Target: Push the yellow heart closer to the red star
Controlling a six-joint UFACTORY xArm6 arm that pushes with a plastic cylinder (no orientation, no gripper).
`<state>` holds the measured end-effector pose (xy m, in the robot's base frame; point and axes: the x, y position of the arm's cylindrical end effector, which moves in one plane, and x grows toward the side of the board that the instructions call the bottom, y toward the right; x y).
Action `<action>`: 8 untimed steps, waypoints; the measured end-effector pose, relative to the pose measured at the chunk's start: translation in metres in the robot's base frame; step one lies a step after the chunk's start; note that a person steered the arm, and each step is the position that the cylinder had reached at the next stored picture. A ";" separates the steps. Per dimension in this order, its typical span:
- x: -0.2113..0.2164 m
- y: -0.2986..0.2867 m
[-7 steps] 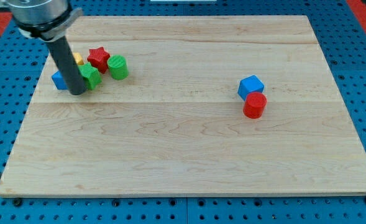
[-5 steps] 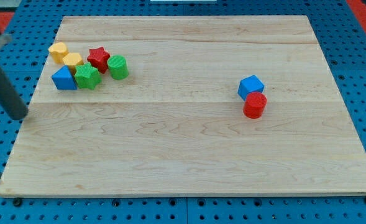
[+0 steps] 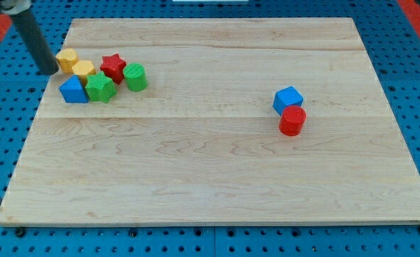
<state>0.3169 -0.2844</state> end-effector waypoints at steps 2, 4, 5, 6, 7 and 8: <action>-0.053 0.088; -0.056 0.003; -0.035 -0.014; -0.019 0.039; -0.007 0.069; -0.003 0.066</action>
<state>0.3143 -0.2186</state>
